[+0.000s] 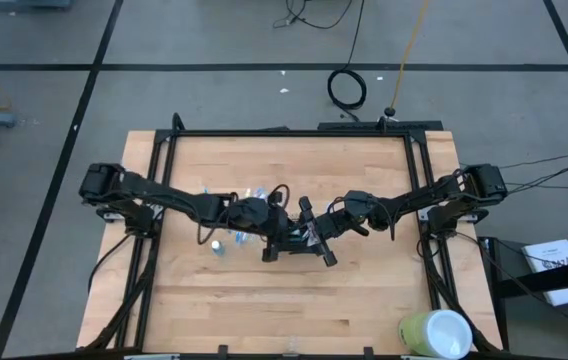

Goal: Pick & Place toothbrushing station
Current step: Put the top mouthwash into the middle section of the wire organizer

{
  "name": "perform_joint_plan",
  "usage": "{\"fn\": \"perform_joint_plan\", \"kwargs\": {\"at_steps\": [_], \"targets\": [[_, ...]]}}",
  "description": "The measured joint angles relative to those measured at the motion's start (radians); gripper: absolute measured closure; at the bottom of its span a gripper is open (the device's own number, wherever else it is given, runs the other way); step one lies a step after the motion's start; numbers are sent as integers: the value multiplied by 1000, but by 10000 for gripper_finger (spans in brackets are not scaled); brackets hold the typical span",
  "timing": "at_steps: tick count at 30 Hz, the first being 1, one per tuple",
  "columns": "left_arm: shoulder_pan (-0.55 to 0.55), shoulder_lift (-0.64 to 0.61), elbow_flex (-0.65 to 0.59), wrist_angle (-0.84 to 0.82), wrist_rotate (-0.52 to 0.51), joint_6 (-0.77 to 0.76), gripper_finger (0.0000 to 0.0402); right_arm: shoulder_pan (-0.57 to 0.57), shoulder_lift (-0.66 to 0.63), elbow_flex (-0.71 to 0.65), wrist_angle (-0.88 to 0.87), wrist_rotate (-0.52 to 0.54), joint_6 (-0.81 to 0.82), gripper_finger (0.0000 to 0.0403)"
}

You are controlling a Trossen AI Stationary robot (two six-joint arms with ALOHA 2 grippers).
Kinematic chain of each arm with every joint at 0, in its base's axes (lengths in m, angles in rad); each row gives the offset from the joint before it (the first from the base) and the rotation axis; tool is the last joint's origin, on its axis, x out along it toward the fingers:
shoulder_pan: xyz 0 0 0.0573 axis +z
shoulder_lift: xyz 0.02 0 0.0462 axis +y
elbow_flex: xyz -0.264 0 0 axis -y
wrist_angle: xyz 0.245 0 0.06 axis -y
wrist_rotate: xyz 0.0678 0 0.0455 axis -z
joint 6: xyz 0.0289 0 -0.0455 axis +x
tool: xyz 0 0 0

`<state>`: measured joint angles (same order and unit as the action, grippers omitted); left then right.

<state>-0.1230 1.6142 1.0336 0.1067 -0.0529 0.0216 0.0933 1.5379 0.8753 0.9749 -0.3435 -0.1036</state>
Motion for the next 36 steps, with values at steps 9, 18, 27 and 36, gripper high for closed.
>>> {"fn": "perform_joint_plan", "kwargs": {"at_steps": [9,18,27,36], "targets": [[-1,70,0,29,0,-35,301,0,0,0,0,0,0,192],[0,104,0,43,-1,-59,289,0,0,0,0,0,0,192],[0,103,0,40,-1,-57,285,0,0,0,0,0,0,192],[-1,93,0,37,0,-40,283,0,0,0,0,0,0,192]]}}
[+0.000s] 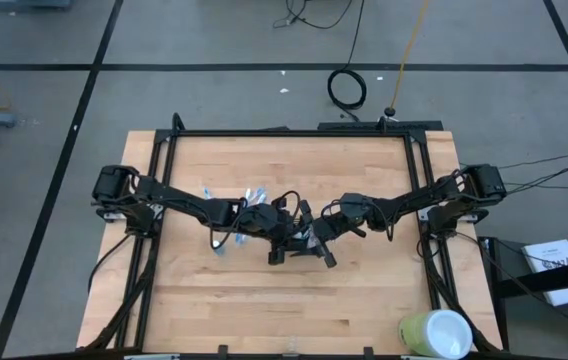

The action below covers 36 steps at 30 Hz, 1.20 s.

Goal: Pick & Place toothbrushing station
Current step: Put the top mouthwash into the middle section of the wire organizer

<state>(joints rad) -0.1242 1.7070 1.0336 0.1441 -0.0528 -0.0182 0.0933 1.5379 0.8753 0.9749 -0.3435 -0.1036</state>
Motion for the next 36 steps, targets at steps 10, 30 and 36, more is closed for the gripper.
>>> {"fn": "perform_joint_plan", "kwargs": {"at_steps": [10,30,36], "targets": [[0,-126,0,-119,-64,47,283,0,0,0,0,0,0,192],[1,-102,0,-174,-30,-22,282,0,0,0,0,0,0,192],[0,-71,0,-172,-27,-22,282,0,0,0,0,0,0,192]]}}
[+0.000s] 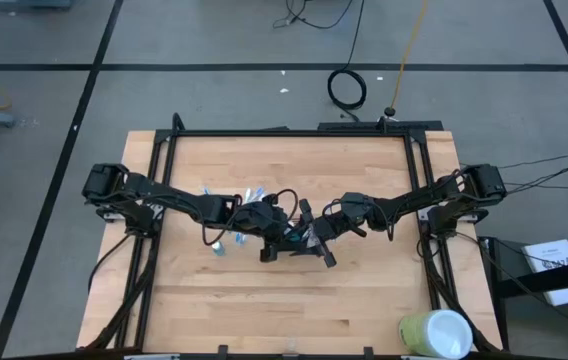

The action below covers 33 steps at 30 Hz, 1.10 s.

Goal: Pick & Place toothbrushing station
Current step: Put the top mouthwash into the middle section of the wire organizer, then put the mouthwash into the middle section of the wire organizer

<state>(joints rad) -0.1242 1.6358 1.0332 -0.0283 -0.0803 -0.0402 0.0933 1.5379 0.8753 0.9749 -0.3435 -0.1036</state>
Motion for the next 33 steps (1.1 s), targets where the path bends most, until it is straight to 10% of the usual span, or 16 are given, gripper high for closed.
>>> {"fn": "perform_joint_plan", "kwargs": {"at_steps": [8,21,33], "targets": [[0,1,0,20,0,-3,265,0,0,0,0,0,0,192],[0,-21,0,15,-29,31,117,0,0,0,0,0,0,192],[0,-238,1,-84,-145,37,108,0,0,0,0,0,0,192]]}}
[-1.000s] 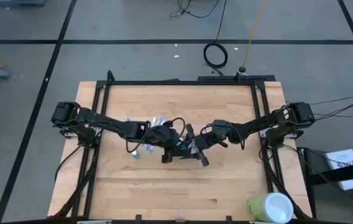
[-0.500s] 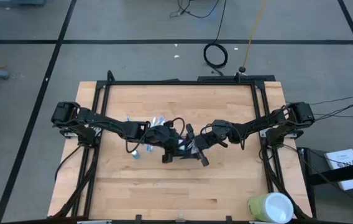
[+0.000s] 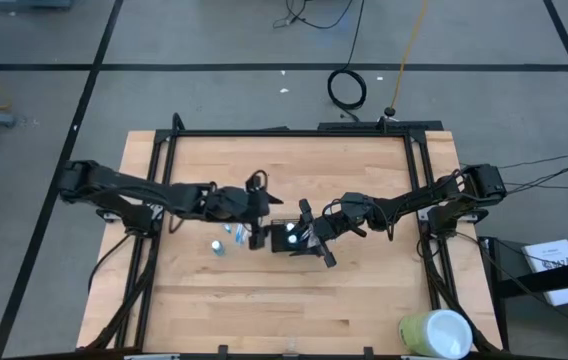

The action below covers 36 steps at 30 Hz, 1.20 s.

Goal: Pick & Place toothbrushing station
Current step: Put the mouthwash into the middle section of the wire organizer

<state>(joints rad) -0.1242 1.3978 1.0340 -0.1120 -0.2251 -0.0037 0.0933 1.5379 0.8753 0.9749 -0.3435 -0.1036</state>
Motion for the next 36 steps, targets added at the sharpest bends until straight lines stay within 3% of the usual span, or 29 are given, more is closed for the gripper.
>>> {"fn": "perform_joint_plan", "kwargs": {"at_steps": [12,18,22,28,36], "targets": [[-74,-71,-18,-205,-79,-176,135,0,0,0,0,0,0,192],[-212,-71,-107,-210,-271,-317,148,0,0,0,0,0,0,192],[-324,-89,-147,-294,-404,-516,153,0,0,0,0,0,0,192],[-446,-88,-162,-478,-452,-830,154,0,0,0,0,0,0,192],[-516,-101,-161,-698,-352,-1226,154,0,0,0,0,0,0,192]]}}
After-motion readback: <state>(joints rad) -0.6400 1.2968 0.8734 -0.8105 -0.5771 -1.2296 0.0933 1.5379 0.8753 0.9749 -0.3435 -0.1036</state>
